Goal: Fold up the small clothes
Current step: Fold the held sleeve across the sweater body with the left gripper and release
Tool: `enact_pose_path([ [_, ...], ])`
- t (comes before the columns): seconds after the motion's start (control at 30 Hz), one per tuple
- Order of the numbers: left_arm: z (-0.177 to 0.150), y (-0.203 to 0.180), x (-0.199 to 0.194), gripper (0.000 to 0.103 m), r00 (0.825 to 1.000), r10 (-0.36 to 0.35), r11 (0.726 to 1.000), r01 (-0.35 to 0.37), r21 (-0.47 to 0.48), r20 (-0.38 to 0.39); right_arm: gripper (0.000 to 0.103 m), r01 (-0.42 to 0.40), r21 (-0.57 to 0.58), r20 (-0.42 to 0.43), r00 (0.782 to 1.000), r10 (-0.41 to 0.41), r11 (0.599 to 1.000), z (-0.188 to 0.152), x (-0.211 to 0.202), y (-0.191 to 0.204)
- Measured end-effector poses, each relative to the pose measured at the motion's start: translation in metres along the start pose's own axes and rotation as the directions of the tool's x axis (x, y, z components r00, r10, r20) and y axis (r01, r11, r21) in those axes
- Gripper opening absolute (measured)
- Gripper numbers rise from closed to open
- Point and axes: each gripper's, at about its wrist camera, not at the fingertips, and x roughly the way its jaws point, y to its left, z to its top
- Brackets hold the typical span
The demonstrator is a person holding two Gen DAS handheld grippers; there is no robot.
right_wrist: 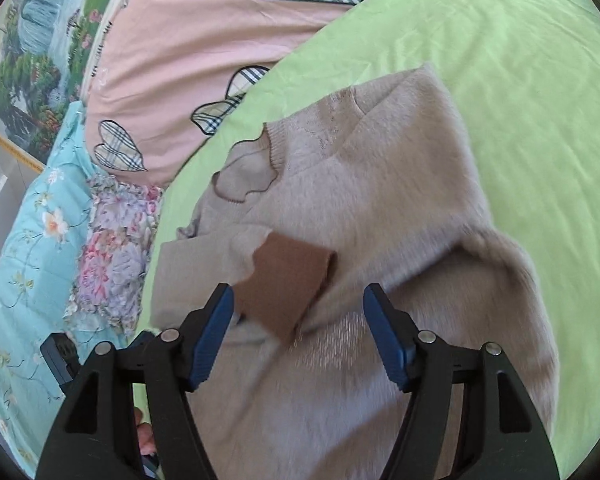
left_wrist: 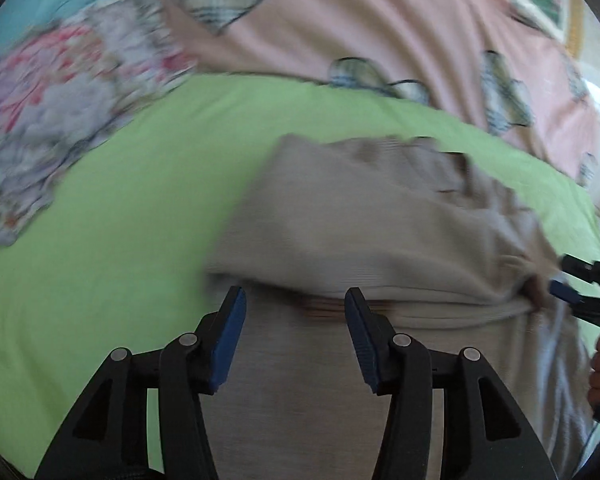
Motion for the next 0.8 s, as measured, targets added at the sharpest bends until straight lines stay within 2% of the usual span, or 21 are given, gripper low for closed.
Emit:
enact_pose_path([
  [0.1,0.000,0.025,0.022,0.052,0.998,0.037,0.999,-0.039,-0.039,-0.044,0.068,0.013,-0.010,-0.039,0.999,-0.014,1.000,0.004,0.020,0.001],
  [0.2,0.002,0.028,0.045,0.052,0.995,0.041,0.998,-0.045,-0.042,-0.091,0.067,0.017,-0.034,-0.077,0.997,-0.020,0.999,0.003,0.038,0.006],
  [0.23,0.002,0.027,0.050,0.052,0.995,0.047,0.998,-0.051,-0.037,-0.092,0.064,0.018,-0.053,-0.081,0.996,-0.022,0.998,0.003,0.042,0.010],
  [0.27,0.004,0.024,0.054,0.052,0.994,0.061,0.998,-0.064,-0.025,-0.087,0.042,0.005,-0.079,-0.092,0.996,-0.012,0.997,0.004,0.045,0.017],
  [0.3,0.009,0.021,0.055,0.051,0.994,0.070,0.997,-0.072,-0.018,-0.083,0.013,-0.018,-0.085,-0.103,0.995,0.009,0.996,0.005,0.047,0.019],
  [0.33,0.012,0.018,0.056,0.049,0.994,0.083,0.996,-0.085,-0.016,-0.075,0.010,-0.070,-0.086,-0.104,0.993,0.061,0.994,0.009,0.045,0.025],
  [0.4,0.018,0.015,0.055,0.043,0.990,0.125,0.991,-0.127,-0.028,-0.060,0.010,-0.109,-0.140,-0.024,0.994,0.107,0.984,0.020,0.022,0.039],
  [0.5,0.023,0.020,0.049,0.043,0.979,0.202,0.974,-0.205,-0.095,-0.042,0.010,-0.140,-0.190,0.105,0.981,0.162,0.972,0.037,-0.029,0.049],
  [0.57,0.016,0.026,0.042,0.045,0.983,0.183,0.967,-0.185,-0.176,-0.028,0.010,-0.108,-0.229,0.153,0.977,0.146,0.967,0.046,-0.058,0.046],
  [0.63,0.010,0.022,0.037,0.045,0.984,0.177,0.963,-0.177,-0.204,-0.019,0.010,-0.050,-0.247,0.141,0.986,0.087,0.968,0.050,-0.063,0.036],
  [0.7,0.006,0.013,0.037,0.045,0.981,0.192,0.964,-0.194,-0.183,-0.030,0.009,0.030,-0.246,0.094,0.996,-0.007,0.969,0.048,-0.051,0.018],
  [0.8,-0.002,0.006,0.040,0.044,0.980,0.194,0.968,-0.198,-0.156,-0.045,0.010,0.139,-0.242,0.003,0.990,-0.142,0.960,0.040,-0.021,-0.010],
])
